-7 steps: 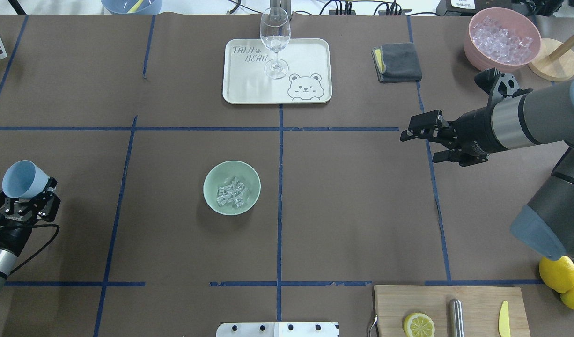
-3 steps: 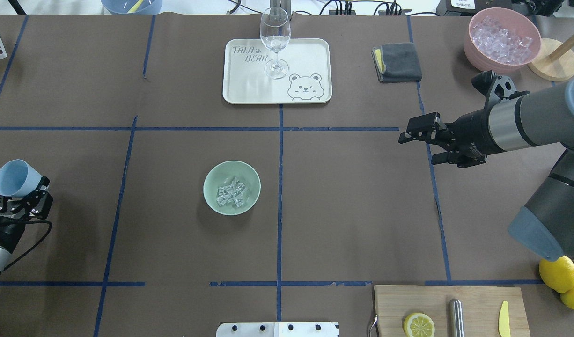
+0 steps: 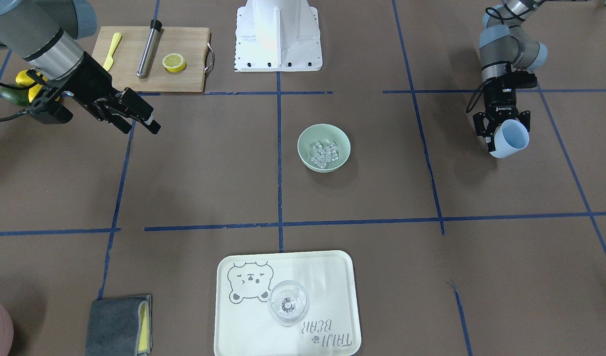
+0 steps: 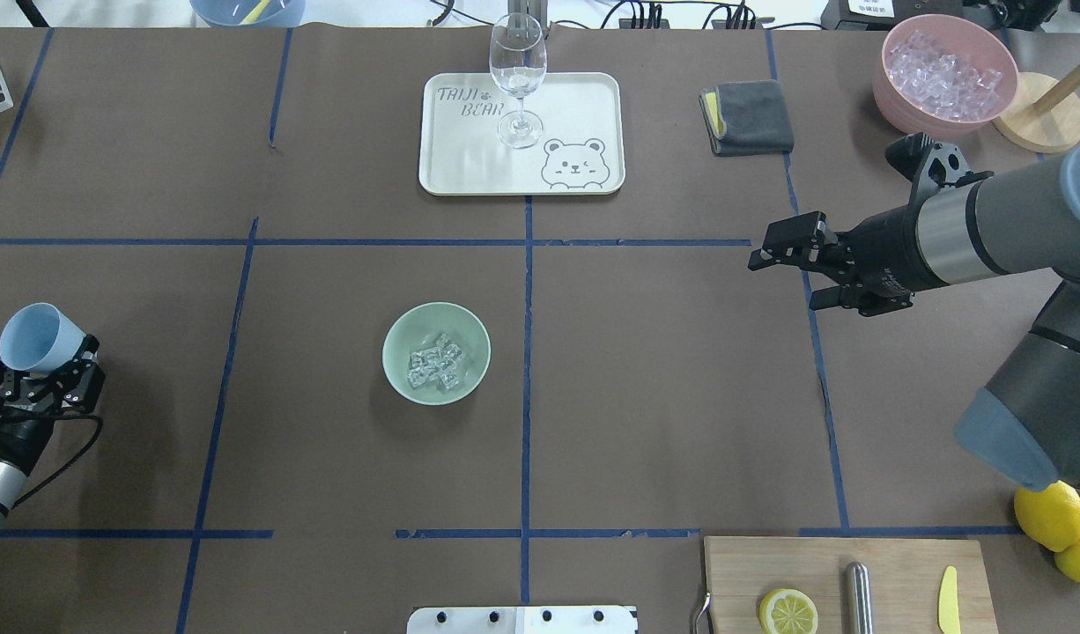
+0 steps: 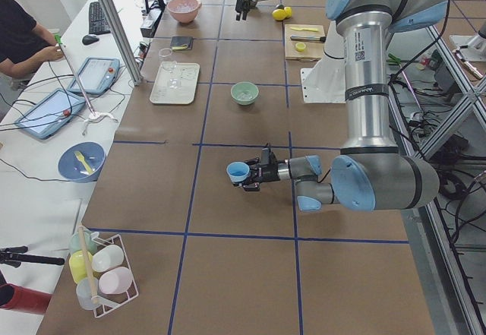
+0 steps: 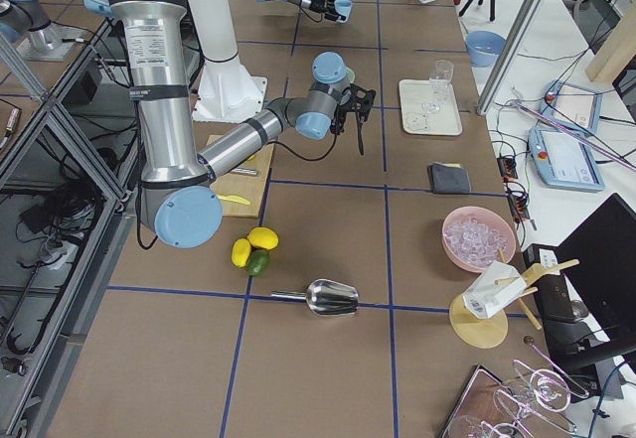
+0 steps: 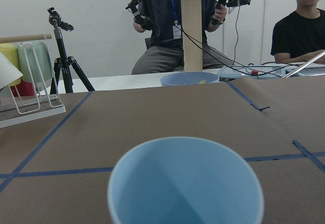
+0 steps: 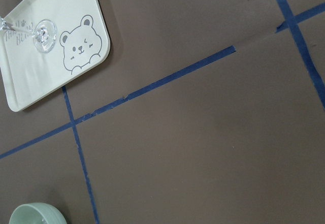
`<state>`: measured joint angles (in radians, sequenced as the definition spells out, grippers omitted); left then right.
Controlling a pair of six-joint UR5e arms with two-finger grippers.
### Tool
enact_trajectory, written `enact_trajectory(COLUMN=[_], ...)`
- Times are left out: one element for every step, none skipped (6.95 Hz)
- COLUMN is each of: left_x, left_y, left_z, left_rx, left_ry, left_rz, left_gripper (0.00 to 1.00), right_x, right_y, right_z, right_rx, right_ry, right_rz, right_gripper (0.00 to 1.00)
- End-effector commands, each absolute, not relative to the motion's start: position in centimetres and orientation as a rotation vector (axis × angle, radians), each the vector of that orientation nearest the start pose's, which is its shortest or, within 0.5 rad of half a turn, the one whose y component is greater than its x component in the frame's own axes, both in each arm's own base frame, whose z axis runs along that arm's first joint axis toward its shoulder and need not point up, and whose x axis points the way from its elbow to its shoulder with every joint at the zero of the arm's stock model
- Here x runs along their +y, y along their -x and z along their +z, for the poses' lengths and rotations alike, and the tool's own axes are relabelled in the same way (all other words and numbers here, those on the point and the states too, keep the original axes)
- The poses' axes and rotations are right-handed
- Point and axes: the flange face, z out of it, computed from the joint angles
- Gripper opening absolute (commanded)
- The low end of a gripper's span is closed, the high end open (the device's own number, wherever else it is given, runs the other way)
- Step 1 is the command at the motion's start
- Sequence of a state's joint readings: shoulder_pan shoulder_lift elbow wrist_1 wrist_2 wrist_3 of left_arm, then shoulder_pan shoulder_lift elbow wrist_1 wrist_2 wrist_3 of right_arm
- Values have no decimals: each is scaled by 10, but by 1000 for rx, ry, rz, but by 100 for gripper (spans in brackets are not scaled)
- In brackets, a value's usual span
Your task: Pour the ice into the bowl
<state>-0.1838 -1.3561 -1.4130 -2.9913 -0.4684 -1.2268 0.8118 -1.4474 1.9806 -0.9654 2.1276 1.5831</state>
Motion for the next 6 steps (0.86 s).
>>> enact_trajectory(left_x=[-286, -286, -286, -286, -286, -286], left_y=[-322, -324, -326, -327, -327, -327], left_z=[659, 659, 658, 659, 662, 665], left_rx=[638, 641, 644, 647, 642, 637], left_ry=[-1193, -1192, -1191, -1183, -1182, -1181], left_rz=[-437, -439, -440, -434, -430, -424], left_gripper=[0, 1, 5, 11, 22, 25], right_x=[-425, -424, -424, -424, -424, -424], right_y=[293, 293, 293, 293, 293, 293], right_z=[330, 329, 329, 329, 329, 329], right_rx=[-1216, -1218, -1218, -1218, -1218, -1217], right_ry=[26, 25, 25, 25, 25, 26], right_rz=[403, 402, 402, 402, 402, 401], right_gripper=[100, 100, 100, 100, 100, 100])
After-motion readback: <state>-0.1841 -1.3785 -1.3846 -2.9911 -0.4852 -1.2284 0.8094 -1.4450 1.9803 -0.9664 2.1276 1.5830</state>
